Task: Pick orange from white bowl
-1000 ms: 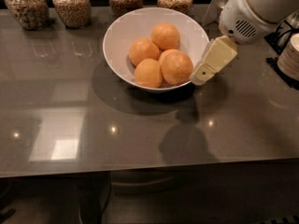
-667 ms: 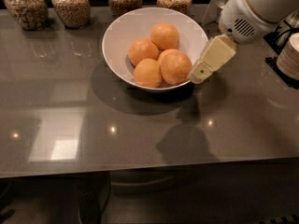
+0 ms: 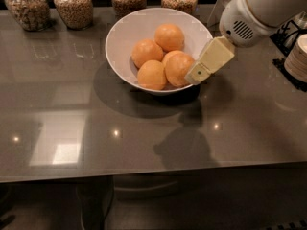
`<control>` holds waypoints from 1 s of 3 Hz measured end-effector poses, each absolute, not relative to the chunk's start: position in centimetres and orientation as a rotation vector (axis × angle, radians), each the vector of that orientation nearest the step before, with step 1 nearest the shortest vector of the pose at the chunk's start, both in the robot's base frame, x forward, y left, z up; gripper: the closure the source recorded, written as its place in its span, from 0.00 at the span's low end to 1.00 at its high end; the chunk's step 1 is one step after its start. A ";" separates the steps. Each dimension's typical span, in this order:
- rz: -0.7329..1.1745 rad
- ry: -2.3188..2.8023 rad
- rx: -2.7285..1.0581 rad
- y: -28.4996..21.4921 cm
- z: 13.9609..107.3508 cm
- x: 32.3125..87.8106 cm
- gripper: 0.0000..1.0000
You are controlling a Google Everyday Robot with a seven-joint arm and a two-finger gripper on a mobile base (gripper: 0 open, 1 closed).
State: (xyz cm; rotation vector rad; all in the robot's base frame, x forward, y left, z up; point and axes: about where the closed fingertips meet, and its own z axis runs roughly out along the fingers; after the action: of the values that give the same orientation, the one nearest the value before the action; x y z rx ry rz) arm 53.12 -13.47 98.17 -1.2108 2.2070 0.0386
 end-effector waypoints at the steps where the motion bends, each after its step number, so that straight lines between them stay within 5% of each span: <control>1: 0.073 2.226 -1.105 -12.1 97.7 53.7 0.00; 3: 0.120 2.264 -0.984 -10.7 95.7 55.1 0.27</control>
Offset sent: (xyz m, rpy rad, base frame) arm 0.0235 0.0347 -0.0254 0.1494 0.0049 -0.1784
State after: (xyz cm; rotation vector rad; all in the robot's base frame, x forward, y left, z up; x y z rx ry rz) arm 55.09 -10.71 95.70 -0.9844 2.2639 0.1205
